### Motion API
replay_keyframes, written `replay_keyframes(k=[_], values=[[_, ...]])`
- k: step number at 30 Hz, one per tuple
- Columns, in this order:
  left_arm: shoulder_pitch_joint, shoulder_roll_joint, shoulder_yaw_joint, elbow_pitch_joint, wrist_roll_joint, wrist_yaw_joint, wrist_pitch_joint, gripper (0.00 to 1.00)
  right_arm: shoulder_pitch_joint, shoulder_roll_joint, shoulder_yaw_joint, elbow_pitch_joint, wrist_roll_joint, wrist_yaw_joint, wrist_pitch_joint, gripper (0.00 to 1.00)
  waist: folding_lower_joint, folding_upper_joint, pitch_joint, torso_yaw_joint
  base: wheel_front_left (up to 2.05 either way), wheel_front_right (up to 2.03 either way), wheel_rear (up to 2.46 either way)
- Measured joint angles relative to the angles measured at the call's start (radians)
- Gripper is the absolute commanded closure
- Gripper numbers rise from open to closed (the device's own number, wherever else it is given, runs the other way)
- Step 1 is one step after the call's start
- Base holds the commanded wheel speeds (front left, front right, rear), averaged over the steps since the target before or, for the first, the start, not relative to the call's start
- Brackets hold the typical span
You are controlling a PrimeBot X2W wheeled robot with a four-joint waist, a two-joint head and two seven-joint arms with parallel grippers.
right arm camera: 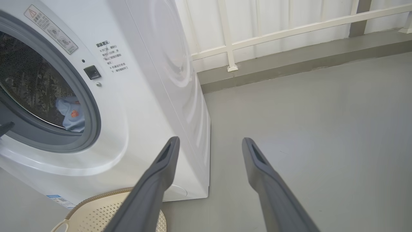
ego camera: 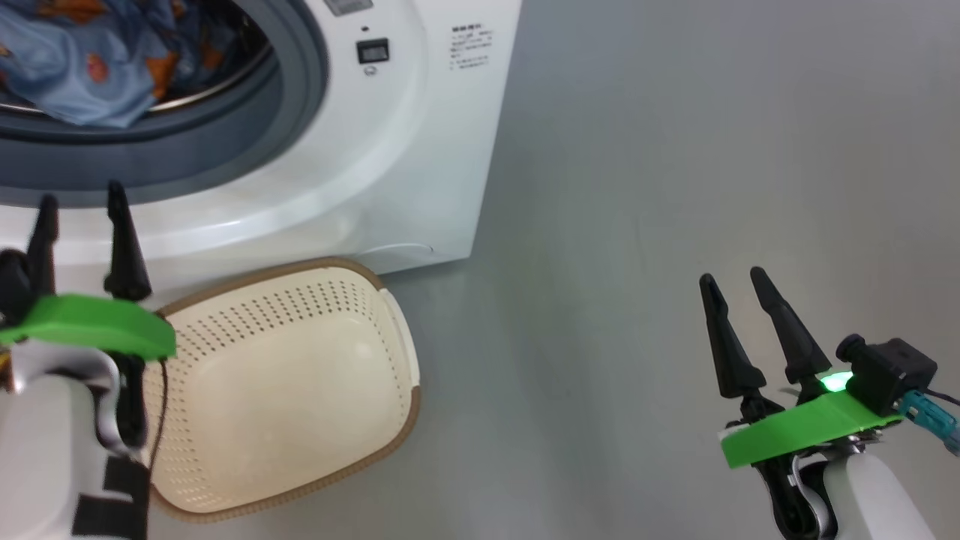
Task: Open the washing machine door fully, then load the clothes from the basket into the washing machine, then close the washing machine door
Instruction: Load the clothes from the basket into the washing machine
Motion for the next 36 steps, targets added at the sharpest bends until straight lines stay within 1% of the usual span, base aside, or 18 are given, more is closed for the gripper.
replay_keyframes(k=[4, 16, 21, 26, 36], values=[[0.077, -0.023, 0.004, -0.040, 0.000, 0.000, 0.000, 0.00, 0.033, -0.013, -0.010, 0.004, 0.000, 0.000, 0.000, 0.00, 0.0000, 0.0000, -0.041, 0.026, 0.00, 0.00, 0.00], [0.282, -0.059, 0.021, -0.159, 0.034, 0.000, 0.000, 0.00, 0.116, -0.042, -0.040, 0.006, 0.001, 0.000, 0.000, 0.00, 0.0000, 0.0000, -0.153, 0.099, 0.00, 0.00, 0.00], [0.355, -0.073, 0.026, -0.194, 0.055, 0.000, 0.000, 0.00, 0.147, -0.046, -0.045, 0.005, 0.002, 0.000, 0.000, 0.00, 0.0000, 0.0000, -0.187, 0.118, 0.00, 0.00, 0.00], [0.416, -0.077, 0.028, -0.227, 0.059, 0.000, 0.000, 0.00, 0.167, -0.058, -0.050, 0.003, 0.002, 0.000, 0.000, 0.00, 0.0000, 0.0000, -0.213, 0.132, 0.00, 0.00, 0.00], [0.484, -0.077, 0.040, -0.284, 0.059, 0.000, 0.000, 0.00, 0.192, -0.060, -0.067, -0.003, 0.002, 0.000, 0.000, 0.00, 0.0000, 0.0000, -0.235, 0.150, 0.00, 0.00, 0.00]])
